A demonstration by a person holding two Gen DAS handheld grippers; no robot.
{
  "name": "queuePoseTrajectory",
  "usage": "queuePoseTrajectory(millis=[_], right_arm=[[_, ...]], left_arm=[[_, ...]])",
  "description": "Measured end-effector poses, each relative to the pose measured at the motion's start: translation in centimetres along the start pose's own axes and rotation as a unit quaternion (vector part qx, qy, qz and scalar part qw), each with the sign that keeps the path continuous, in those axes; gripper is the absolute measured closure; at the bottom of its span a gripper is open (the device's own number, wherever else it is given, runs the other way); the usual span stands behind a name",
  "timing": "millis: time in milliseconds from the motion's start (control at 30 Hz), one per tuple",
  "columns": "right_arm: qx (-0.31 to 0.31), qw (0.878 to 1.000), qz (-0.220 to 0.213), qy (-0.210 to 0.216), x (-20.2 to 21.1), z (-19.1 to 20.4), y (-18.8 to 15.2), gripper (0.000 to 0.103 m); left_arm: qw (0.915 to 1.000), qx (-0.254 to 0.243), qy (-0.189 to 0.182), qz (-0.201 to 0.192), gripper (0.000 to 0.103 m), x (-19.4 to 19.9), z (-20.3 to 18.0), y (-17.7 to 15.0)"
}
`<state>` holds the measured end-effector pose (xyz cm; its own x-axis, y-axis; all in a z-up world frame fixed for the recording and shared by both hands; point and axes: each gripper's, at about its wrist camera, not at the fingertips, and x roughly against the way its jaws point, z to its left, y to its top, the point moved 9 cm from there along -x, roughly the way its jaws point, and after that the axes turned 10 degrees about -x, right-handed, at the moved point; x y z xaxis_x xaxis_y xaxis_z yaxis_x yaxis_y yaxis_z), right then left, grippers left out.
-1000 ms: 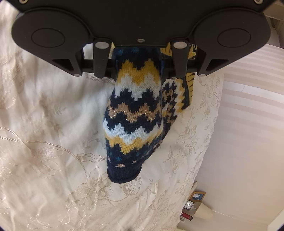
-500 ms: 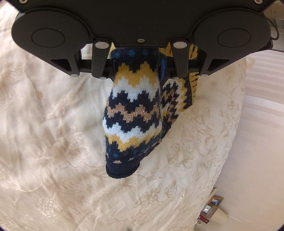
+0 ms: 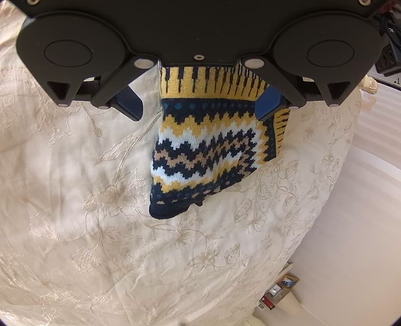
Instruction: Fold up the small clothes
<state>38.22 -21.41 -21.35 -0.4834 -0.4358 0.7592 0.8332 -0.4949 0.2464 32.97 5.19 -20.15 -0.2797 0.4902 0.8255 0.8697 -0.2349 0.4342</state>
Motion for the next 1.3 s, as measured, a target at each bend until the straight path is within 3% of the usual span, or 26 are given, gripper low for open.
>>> queuePoseTrajectory(millis=[200,367,433,667,767,1067,1167,1300], right_arm=[[-0.001,1.0,-0.023,0.005,2.0,-1.1,0.5,0.004],[-0.003,0.999,-0.032,0.003,3.3,-2.0,0.6,0.004],[0.0,0.999,-0.035,0.002,3.6,-2.1,0.6,0.004],[0.038,0.998,-0.04,0.008,3.6,-0.8,0.4,0.004],[0.056,0.998,-0.035,0.023,2.8,0.6,0.3,0.004],[0.127,0.99,-0.004,0.067,-2.2,6.3,0.2,0.004],[0.108,0.991,0.016,0.071,-4.8,6.4,0.8,0.004],[0.068,0.995,0.055,0.04,-9.0,4.0,1.4,0.004]], left_arm=[[0.9943,-0.068,0.012,-0.081,0.059,2.4,-3.0,4.3],[0.9919,-0.087,0.018,-0.091,0.059,-1.5,-4.3,7.8],[0.9918,-0.086,0.036,-0.087,0.059,-3.2,-3.9,8.5],[0.9953,-0.021,0.086,-0.039,0.06,-5.0,1.6,6.3],[0.9945,-0.015,0.1,-0.028,0.059,-5.0,3.1,4.9],[0.9953,0.001,0.092,-0.029,0.059,-4.9,3.5,4.8],[0.9955,0.009,0.089,-0.029,0.059,-4.9,3.6,4.8],[0.9961,0.017,0.082,-0.029,0.059,-5.1,3.8,4.9]])
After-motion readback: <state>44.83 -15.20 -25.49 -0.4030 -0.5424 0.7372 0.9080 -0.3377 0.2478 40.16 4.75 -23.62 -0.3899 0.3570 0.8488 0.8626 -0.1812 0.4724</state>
